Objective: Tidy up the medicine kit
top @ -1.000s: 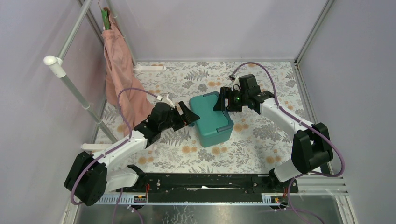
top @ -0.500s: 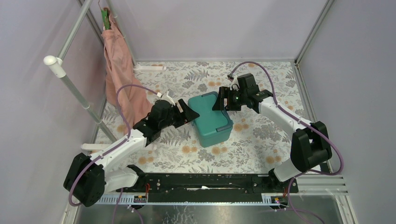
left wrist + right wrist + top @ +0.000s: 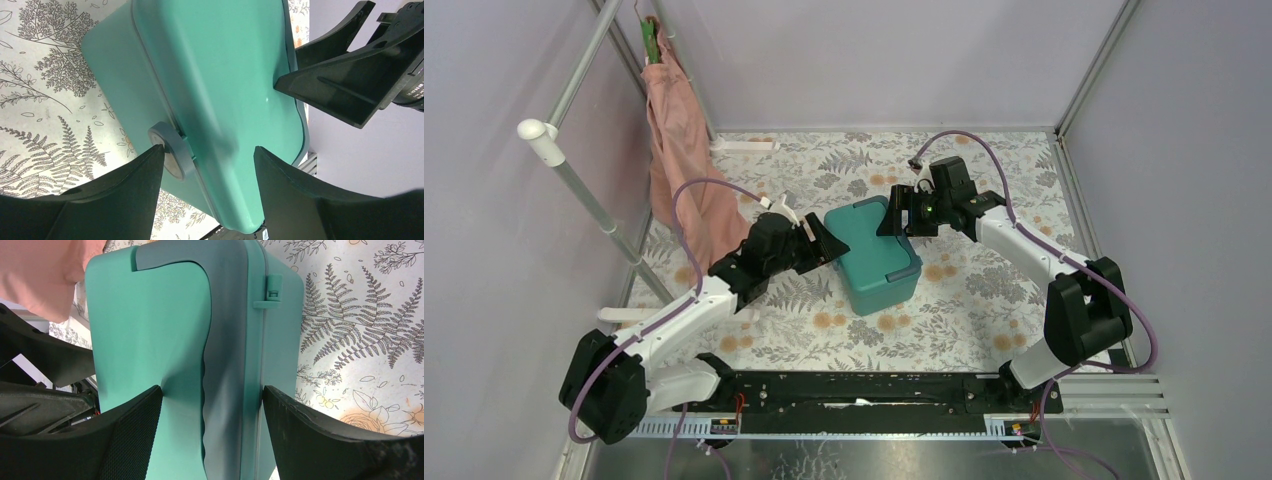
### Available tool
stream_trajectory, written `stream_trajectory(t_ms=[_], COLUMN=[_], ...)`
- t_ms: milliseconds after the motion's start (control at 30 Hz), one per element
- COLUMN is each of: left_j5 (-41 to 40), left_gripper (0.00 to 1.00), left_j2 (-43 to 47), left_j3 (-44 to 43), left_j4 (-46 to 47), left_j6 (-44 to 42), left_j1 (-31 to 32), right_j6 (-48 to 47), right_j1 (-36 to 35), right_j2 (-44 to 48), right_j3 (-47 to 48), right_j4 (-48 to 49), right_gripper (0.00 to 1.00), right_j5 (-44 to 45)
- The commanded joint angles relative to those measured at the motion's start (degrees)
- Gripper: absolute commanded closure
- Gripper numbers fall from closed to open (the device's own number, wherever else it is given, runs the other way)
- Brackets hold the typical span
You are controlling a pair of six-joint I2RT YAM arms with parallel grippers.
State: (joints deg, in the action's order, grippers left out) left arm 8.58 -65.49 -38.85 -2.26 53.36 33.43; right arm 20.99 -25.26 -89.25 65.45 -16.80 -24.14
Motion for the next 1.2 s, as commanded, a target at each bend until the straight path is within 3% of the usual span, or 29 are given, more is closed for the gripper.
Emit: stream_trajectory(t_ms=[0, 300, 600, 1167], left_j5=[0.3, -0.2, -0.5, -1.3], left_gripper=[0.28, 0.30, 0.38, 0.40], left_j2=[1.5, 1.6, 1.7, 2.6], left_j3=[-2.6, -2.4, -3.1, -4.4], left_j4=[0.5, 0.4, 0.4, -2.0], left_j6=[-0.6, 0.2, 0.1, -0.6], left_j1=[1.1, 2.9, 3.4, 3.5], right_j6=[-1.8, -1.9, -1.9, -1.9], right_j1=[-1.9, -2.2, -2.3, -2.7], right_j2=[-2.5, -2.6, -2.7, -3.1], right_j3=[0.1, 0.4, 0.4, 0.4], right_j4=[-3.4, -3.8, -3.9, -3.8], right_gripper=[0.21, 0.22, 0.22, 0.22], right_j5=[0.7, 1.1, 1.2, 1.2])
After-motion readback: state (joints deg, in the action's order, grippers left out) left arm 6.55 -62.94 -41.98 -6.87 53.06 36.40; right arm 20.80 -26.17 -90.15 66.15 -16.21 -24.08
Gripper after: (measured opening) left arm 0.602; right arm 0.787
